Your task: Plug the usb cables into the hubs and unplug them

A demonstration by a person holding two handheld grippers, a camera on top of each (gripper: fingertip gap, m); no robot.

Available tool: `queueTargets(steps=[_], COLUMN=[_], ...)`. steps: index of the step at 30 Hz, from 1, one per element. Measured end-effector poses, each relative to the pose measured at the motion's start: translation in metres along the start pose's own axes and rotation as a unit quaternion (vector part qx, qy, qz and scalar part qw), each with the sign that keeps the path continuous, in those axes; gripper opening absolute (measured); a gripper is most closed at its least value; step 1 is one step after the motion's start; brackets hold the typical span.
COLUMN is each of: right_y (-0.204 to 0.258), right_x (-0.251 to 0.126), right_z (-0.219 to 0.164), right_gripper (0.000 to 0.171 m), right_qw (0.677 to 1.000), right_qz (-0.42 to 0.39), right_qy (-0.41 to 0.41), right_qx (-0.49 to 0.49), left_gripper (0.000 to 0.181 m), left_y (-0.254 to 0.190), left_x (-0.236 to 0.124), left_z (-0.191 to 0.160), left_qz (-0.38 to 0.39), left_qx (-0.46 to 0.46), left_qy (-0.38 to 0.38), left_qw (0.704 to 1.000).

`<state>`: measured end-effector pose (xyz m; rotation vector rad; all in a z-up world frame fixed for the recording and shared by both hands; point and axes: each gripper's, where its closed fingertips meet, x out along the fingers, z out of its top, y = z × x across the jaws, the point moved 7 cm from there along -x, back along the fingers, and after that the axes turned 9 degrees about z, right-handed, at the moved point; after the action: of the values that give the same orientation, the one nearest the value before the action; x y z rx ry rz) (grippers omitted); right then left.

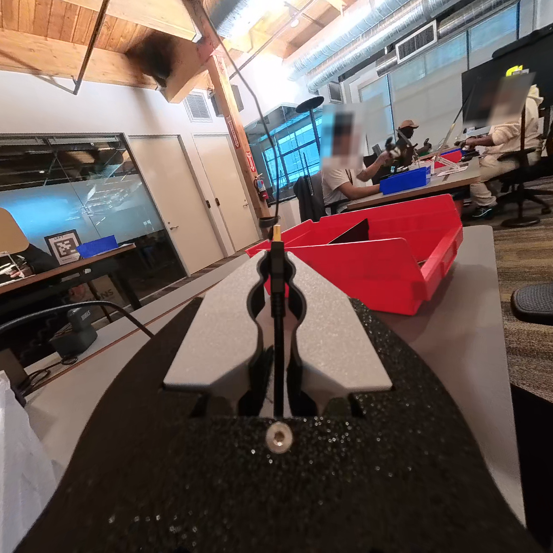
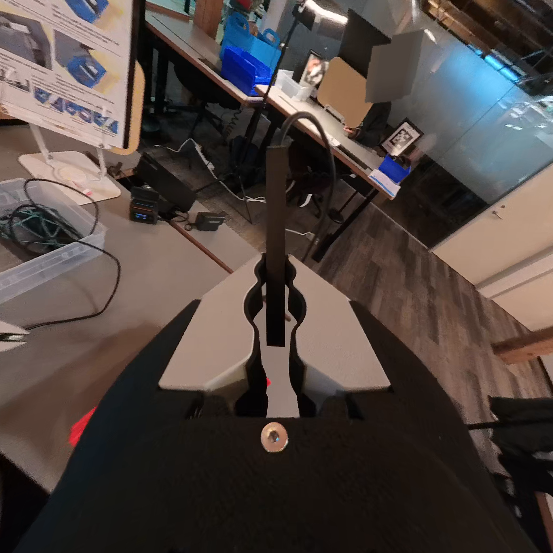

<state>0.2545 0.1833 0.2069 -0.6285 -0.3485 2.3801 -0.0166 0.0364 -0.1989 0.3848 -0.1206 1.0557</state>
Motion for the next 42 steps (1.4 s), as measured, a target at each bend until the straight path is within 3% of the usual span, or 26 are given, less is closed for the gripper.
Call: queueTargets(steps=[9, 14, 17, 21, 23, 25, 28, 34, 36, 38, 42], right_y=[0.016, 0.031, 0.049, 0.065, 0.067, 0.072, 0.088, 0.106, 0.103, 0.095, 0.094], right_x=[0.018, 0.050, 0.076, 0.113, 0.133, 0.155, 0.178, 0.200, 0.200, 0.195, 0.188], right_z=[-0.049, -0.105, -0.153, -0.226, -0.255, -0.274, -0.297, -0.330, -0.332, -0.323, -0.266], right_gripper=[0.008, 0.008, 0.008, 0.009, 0.009, 0.009, 0.009, 0.009, 0.035, 0.058, 0.060], right_qw=[0.989, 0.958, 0.908, 0.795, 0.750, 0.731, 0.738, 0.783, 0.803, 0.822, 0.902], right_qz=[0.084, 0.117, 0.155, 0.152, 0.134, 0.129, 0.175, 0.249, 0.253, 0.235, 0.201], right_qy=[0.118, 0.251, 0.353, 0.509, 0.549, 0.547, 0.528, 0.509, 0.503, 0.502, 0.372], right_qx=[0.013, -0.080, -0.161, -0.293, -0.344, -0.388, -0.382, -0.257, -0.195, -0.132, -0.092], left_gripper=[0.006, 0.006, 0.006, 0.006, 0.006, 0.006, 0.006, 0.006, 0.006, 0.006, 0.006], left_y=[0.006, 0.011, 0.013, 0.005, 0.000, -0.005, -0.011, -0.010, -0.010, -0.011, -0.014], left_x=[-0.002, -0.003, -0.004, -0.002, -0.001, 0.000, 0.001, 0.001, 0.000, -0.001, -0.001], left_z=[0.000, 0.000, 0.000, 0.000, -0.001, 0.000, -0.001, -0.002, -0.001, -0.001, 0.000], left_qz=[0.003, 0.007, 0.011, 0.004, 0.000, -0.005, -0.014, -0.019, -0.020, -0.022, -0.029], left_qx=[-0.032, -0.061, -0.067, -0.029, -0.001, 0.027, 0.052, 0.040, 0.036, 0.038, 0.048], left_qy=[-0.008, -0.014, -0.014, -0.003, 0.001, 0.002, 0.007, 0.012, 0.009, 0.007, 0.006], left_qw=[0.999, 0.998, 0.998, 1.000, 1.000, 1.000, 0.999, 0.999, 0.999, 0.999, 0.998])
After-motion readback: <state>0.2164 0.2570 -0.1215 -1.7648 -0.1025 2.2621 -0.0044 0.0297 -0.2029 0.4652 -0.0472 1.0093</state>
